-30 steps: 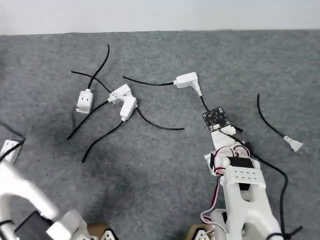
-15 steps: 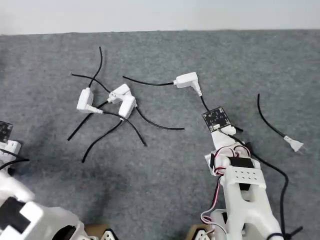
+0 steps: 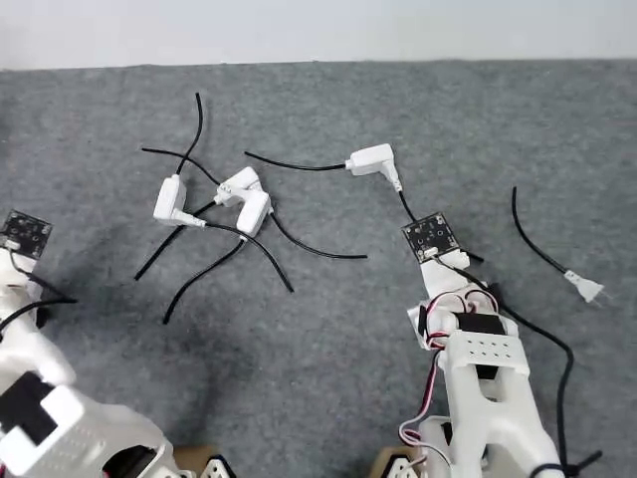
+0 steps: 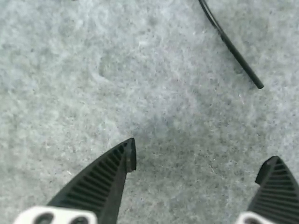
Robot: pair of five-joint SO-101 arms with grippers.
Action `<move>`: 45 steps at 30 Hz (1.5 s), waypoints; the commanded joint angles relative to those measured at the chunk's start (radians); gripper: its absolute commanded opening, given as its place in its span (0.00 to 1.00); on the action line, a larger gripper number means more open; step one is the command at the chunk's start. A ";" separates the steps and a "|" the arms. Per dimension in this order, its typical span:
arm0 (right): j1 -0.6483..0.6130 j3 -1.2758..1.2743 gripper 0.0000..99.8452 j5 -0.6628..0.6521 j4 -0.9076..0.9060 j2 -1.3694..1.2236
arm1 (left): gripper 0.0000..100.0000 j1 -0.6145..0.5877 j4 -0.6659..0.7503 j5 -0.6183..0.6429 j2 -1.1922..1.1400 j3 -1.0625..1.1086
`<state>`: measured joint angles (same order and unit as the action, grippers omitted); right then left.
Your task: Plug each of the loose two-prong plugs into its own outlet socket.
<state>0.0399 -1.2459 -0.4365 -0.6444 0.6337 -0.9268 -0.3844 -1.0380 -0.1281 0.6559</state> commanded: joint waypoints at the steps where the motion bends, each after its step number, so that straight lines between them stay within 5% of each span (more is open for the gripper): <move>1: -0.007 0.008 0.40 -0.011 0.019 0.008 | 0.27 0.025 -0.006 0.011 -0.014 -0.044; 8: -0.007 0.008 0.40 -0.011 0.018 0.008 | 0.11 -0.002 -0.014 -0.071 -0.078 -0.065; 19: -0.010 0.006 0.40 -0.011 0.015 0.008 | 0.10 -0.023 -0.014 -0.158 -0.097 -0.038; 23: -0.027 -0.006 0.40 -0.014 0.019 0.013 | 0.11 -0.029 -0.132 -0.137 0.028 -0.053; 30: -0.028 -0.008 0.40 -0.049 0.015 0.015 | 0.33 -0.029 -0.195 -0.023 0.150 -0.088; 35: -0.028 -0.009 0.40 -0.051 0.015 0.015 | 0.32 -0.025 -0.209 -0.018 0.040 -0.147; 45: -0.028 -0.009 0.40 -0.052 0.013 0.015 | 0.32 -0.031 -0.838 0.074 -0.422 -0.964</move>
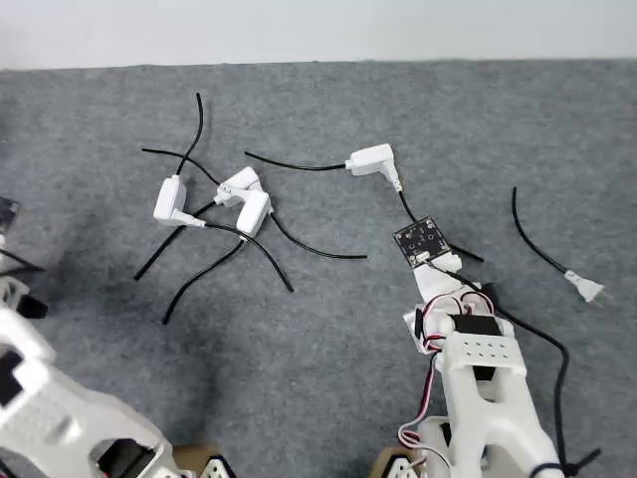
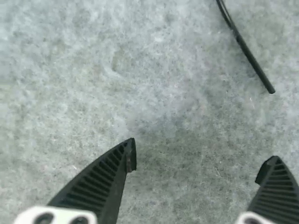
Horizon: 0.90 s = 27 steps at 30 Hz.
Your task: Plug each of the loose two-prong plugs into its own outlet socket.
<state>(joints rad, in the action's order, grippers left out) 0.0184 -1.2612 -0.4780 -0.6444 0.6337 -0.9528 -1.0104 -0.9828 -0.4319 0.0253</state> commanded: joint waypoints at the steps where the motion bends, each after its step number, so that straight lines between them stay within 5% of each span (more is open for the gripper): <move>1: -0.007 0.006 0.40 -0.011 0.013 0.015 | 0.32 -0.005 -0.265 0.018 -0.180 -0.432; 10: -0.007 0.006 0.40 -0.011 0.015 0.013 | 0.32 -0.020 -0.638 -0.078 -0.704 -1.165; 15: -0.007 0.006 0.40 -0.011 0.019 0.012 | 0.22 -0.020 -0.746 -0.074 -0.901 -1.497; 22: -0.010 0.006 0.40 -0.011 0.021 0.010 | 0.02 -0.032 -0.746 -0.071 -0.961 -1.601; 27: -0.024 0.006 0.40 -0.011 0.021 0.010 | 0.01 -0.031 -0.747 -0.068 -0.953 -1.603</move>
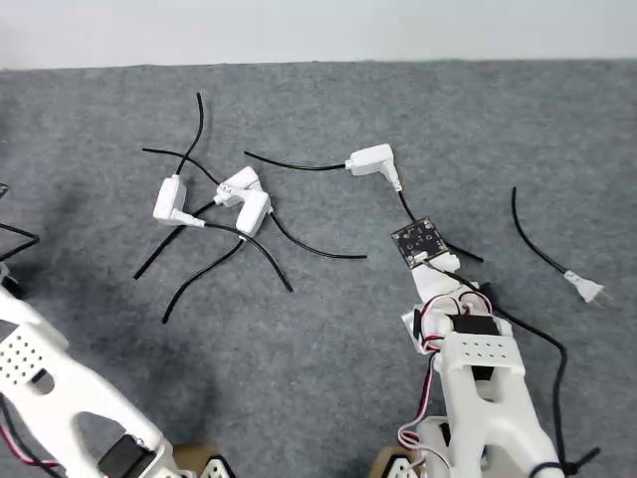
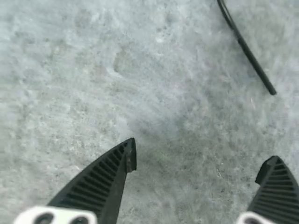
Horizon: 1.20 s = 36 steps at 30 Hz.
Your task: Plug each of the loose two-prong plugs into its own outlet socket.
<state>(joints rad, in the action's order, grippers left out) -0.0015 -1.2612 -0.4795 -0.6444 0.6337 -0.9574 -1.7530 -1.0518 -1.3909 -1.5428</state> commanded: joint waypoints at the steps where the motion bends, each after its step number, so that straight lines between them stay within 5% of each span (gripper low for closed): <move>1: -0.005 0.006 0.40 -0.009 0.021 0.010 | 0.01 -0.026 -0.006 0.002 0.023 -0.031; 8: -0.005 0.006 0.40 -0.009 0.021 0.010 | 0.01 -0.015 -0.006 0.003 0.285 0.173; 17: -0.002 0.006 0.40 -0.009 0.021 0.010 | 0.01 0.164 -0.006 -0.002 0.881 0.809; 28: 0.099 0.031 0.40 0.074 0.019 0.021 | 0.01 0.655 0.000 0.012 1.531 1.534; 36: 0.150 0.040 0.40 0.098 0.024 0.021 | 0.01 1.073 0.138 0.293 1.674 1.796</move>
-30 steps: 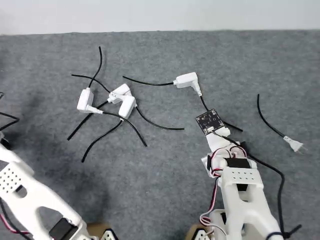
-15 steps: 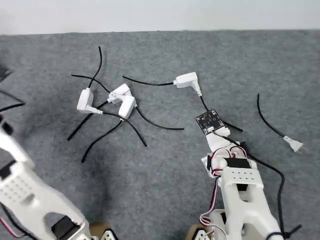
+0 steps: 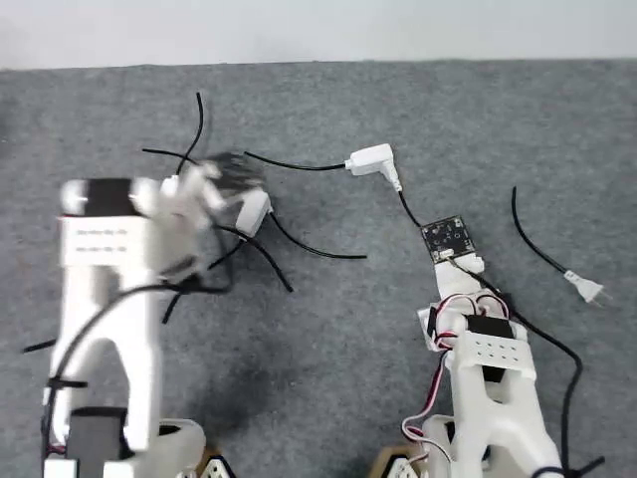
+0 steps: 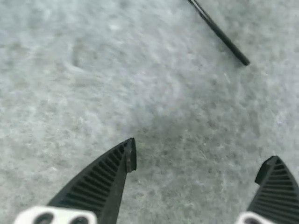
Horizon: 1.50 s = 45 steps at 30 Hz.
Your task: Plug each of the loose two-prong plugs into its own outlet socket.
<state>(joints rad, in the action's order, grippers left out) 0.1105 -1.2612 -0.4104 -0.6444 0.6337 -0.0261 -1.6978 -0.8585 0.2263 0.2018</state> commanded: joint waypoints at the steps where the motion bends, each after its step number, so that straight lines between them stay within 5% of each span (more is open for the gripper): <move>1: 0.058 0.051 0.40 0.055 0.024 0.021 | 0.01 0.187 0.115 0.129 0.057 0.081; 10: 0.180 0.069 0.40 0.144 0.068 0.021 | 0.01 0.519 0.434 0.292 0.055 0.361; 17: 0.177 0.069 0.40 0.143 0.073 0.021 | 0.01 0.578 0.646 0.295 0.054 0.530; 28: 0.176 0.069 0.40 0.138 0.085 0.013 | 0.01 0.756 0.704 0.296 0.054 0.610; 33: 0.174 0.069 0.40 0.137 0.082 0.013 | 0.02 0.760 0.793 0.394 -0.025 0.605; 40: 0.174 0.069 0.40 0.135 0.081 0.013 | 0.26 0.760 0.736 0.399 -0.089 0.550; 45: 0.174 0.069 0.40 0.135 0.081 0.015 | 0.28 0.760 0.733 0.397 -0.086 0.541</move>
<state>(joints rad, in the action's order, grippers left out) 0.2808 -1.2597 -0.2770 -0.5738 0.6337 0.7319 -0.9536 -0.4672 0.1373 0.7894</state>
